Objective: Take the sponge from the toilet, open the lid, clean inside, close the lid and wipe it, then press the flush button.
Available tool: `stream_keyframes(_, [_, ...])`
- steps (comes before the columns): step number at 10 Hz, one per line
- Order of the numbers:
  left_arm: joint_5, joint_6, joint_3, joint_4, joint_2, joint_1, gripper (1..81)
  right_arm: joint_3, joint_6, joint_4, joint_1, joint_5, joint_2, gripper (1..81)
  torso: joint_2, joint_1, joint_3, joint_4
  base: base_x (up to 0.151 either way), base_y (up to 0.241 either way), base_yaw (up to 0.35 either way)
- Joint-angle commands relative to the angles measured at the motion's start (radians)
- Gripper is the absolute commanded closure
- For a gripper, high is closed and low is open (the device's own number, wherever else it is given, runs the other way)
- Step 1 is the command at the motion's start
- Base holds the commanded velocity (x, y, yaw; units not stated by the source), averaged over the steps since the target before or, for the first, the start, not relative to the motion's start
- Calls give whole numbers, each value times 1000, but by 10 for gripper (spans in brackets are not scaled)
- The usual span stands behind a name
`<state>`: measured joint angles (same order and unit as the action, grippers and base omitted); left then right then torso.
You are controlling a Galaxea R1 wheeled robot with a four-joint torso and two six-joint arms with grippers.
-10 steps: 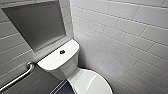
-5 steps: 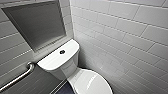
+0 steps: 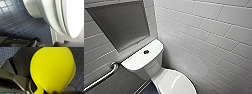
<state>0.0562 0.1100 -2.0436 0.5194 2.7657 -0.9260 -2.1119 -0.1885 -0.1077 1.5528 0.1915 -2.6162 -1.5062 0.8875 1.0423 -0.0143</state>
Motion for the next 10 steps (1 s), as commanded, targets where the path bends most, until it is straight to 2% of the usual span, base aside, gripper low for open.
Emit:
stream_keyframes(1, [76,5,36,16,17,75,10,1,0,13,1,-86,15,811,0,0,0,-87,0,0,0])
stream_keyframes(2, [82,5,36,16,26,75,10,0,0,14,-3,-87,12,811,0,0,0,-100,0,0,0])
stream_keyframes(3, [83,5,36,16,36,75,10,-3,0,17,-3,-87,11,811,0,0,0,-19,0,0,0])
stream_keyframes(5, [97,4,40,16,48,80,10,-9,3,19,-3,-87,8,811,0,0,0,-59,0,0,0])
stream_keyframes(6, [97,4,42,16,48,88,10,-34,3,8,1,-87,-9,811,0,0,0,-66,0,0,0])
stream_keyframes(10, [82,7,36,28,55,127,10,-210,1,6,54,-80,-138,811,0,0,0,-66,0,0,0])
